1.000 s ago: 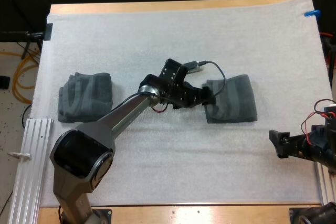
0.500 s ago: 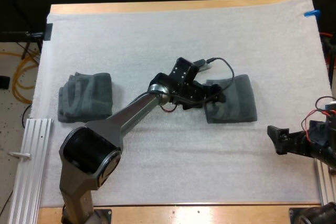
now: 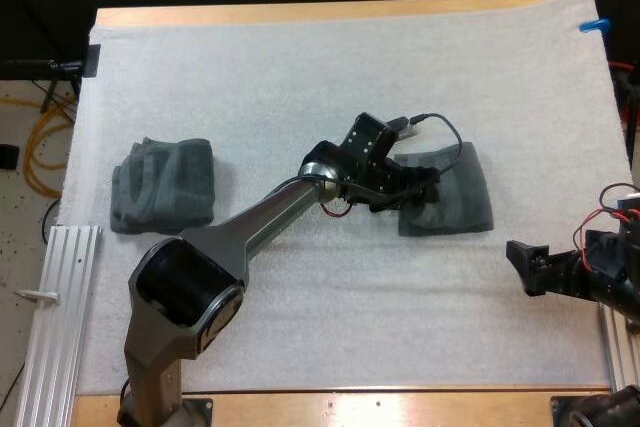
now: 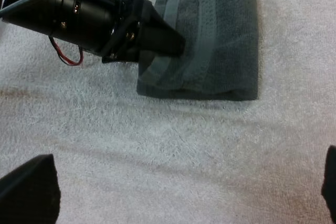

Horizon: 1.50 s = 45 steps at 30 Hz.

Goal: Pick towel from pile fold and stack

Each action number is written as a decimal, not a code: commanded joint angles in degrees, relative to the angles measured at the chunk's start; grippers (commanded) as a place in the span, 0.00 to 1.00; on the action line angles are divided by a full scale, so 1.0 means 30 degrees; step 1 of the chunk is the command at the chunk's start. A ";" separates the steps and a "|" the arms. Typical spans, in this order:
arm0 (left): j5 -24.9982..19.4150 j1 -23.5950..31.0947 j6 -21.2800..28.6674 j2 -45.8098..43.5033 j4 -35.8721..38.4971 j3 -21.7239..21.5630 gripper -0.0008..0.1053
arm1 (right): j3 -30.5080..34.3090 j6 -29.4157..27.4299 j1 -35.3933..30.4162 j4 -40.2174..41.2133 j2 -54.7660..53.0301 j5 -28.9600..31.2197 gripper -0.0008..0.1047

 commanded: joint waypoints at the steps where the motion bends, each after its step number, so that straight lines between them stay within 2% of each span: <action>1: 0.0032 -0.0137 -0.0116 0.0055 -0.0034 -0.0116 0.45 | -0.0035 -0.0077 -0.0083 -0.0134 -0.0053 -0.0141 0.95; 2: 0.0032 -0.0128 -0.0116 0.0055 -0.0050 -0.0116 0.38 | -0.0035 -0.0077 -0.0083 -0.0134 -0.0053 -0.0141 0.95; 3: 0.0032 -0.0128 -0.0116 0.0055 -0.0038 -0.0116 0.36 | -0.0035 -0.0077 -0.0083 -0.0134 -0.0053 -0.0141 0.95; 8: 0.0015 -0.0128 0.0308 0.0055 -0.0175 -0.0116 0.04 | -0.0035 -0.0077 -0.0083 -0.0134 -0.0053 -0.0141 0.95; 9: 0.0015 -0.0128 0.0441 0.0055 -0.0252 -0.0116 0.02 | -0.0035 -0.0077 -0.0083 -0.0134 -0.0053 -0.0141 0.95; 13: 0.0547 -0.0056 0.2065 0.0054 -0.0560 -0.0533 0.01 | -0.0035 -0.0077 -0.0083 -0.0134 -0.0053 -0.0141 0.95; 15: 0.0715 0.0140 0.2881 -0.0073 -0.0143 -0.1012 0.01 | -0.0035 -0.0074 -0.0083 -0.0134 -0.0053 -0.0141 0.95; 18: 0.0299 0.0658 0.5034 -0.0586 0.1251 -0.1739 0.01 | -0.0035 0.0331 -0.0083 -0.0184 -0.0053 -0.0141 0.95; 22: -0.0316 0.2239 0.8643 -0.1818 0.4441 -0.2406 0.01 | -0.0035 0.0425 -0.0083 -0.0549 -0.0053 -0.0192 0.95; 27: -0.0930 0.4741 1.2372 -0.3072 0.8282 -0.2449 0.01 | -0.0035 0.0500 -0.0083 -0.1259 -0.0053 -0.0730 0.95; 29: -0.1968 0.6268 1.4126 -0.3638 1.0514 -0.2449 0.01 | -0.0035 0.0693 -0.0083 -0.1595 -0.0053 -0.1115 0.95; 32: -0.2434 0.8156 1.5823 -0.4434 1.2331 -0.2449 0.01 | -0.0035 0.0805 -0.0083 -0.1758 -0.0053 -0.1115 0.95; 36: -0.2265 1.0441 1.6491 -0.5661 1.3332 -0.2449 0.01 | -0.0035 0.0805 -0.0083 -0.1750 -0.0053 -0.1115 0.95; 41: -0.0588 1.3580 1.7379 -0.6904 1.5032 -0.2449 0.01 | -0.0035 0.0805 -0.0083 -0.1750 -0.0053 -0.1115 0.95; 45: -0.0567 1.5251 1.8285 -0.6970 1.6198 -0.2388 0.01 | -0.0035 0.0805 -0.0083 -0.1750 -0.0053 -0.1115 0.95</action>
